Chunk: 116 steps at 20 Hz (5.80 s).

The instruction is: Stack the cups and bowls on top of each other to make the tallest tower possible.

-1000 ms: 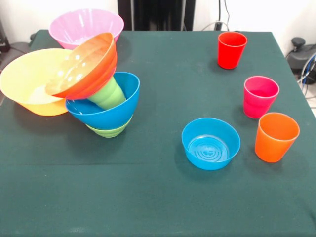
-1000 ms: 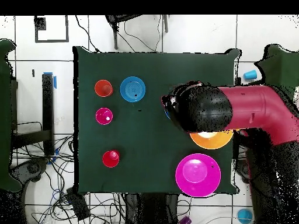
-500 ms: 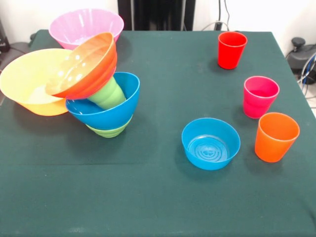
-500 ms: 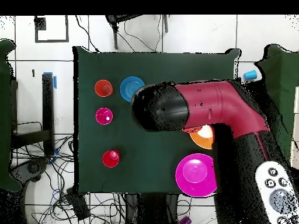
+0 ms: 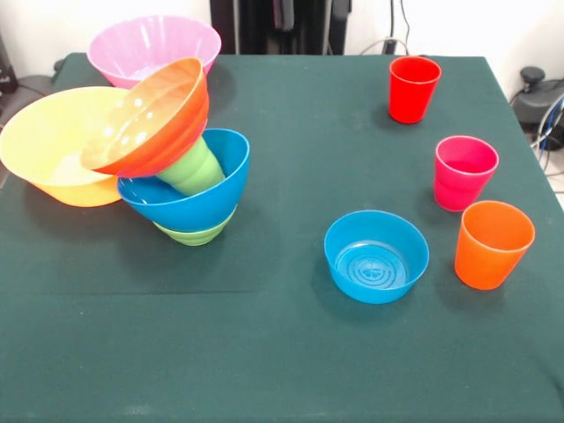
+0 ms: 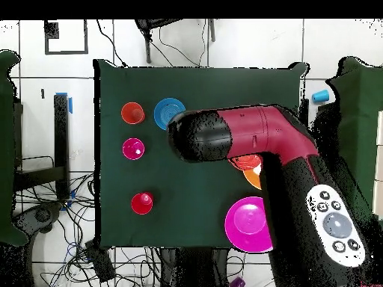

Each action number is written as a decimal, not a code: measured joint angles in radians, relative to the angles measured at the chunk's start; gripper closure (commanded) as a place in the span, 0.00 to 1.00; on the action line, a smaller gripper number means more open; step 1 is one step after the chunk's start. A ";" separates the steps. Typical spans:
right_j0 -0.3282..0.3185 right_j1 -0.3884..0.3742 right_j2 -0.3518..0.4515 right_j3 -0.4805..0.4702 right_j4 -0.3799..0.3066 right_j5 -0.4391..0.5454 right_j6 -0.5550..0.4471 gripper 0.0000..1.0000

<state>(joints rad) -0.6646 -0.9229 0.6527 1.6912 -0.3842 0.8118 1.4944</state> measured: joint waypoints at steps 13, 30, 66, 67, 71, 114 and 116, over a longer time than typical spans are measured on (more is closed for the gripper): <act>0.087 0.186 -0.119 -0.111 -0.043 0.000 0.001 0.00; 0.113 0.271 -0.195 -0.163 -0.049 -0.029 0.001 0.00; 0.208 0.140 -0.281 -0.147 -0.019 -0.088 0.010 0.00; 0.210 0.140 -0.284 -0.147 -0.019 -0.092 0.011 0.00; 0.224 0.135 -0.302 -0.147 -0.016 -0.099 0.013 0.00; 0.098 0.049 -0.345 -0.145 0.058 -0.051 0.013 0.00; 0.095 0.049 -0.343 -0.145 0.058 -0.051 0.013 0.00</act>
<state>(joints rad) -0.5694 -0.8743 0.3092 1.5461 -0.3264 0.7612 1.5078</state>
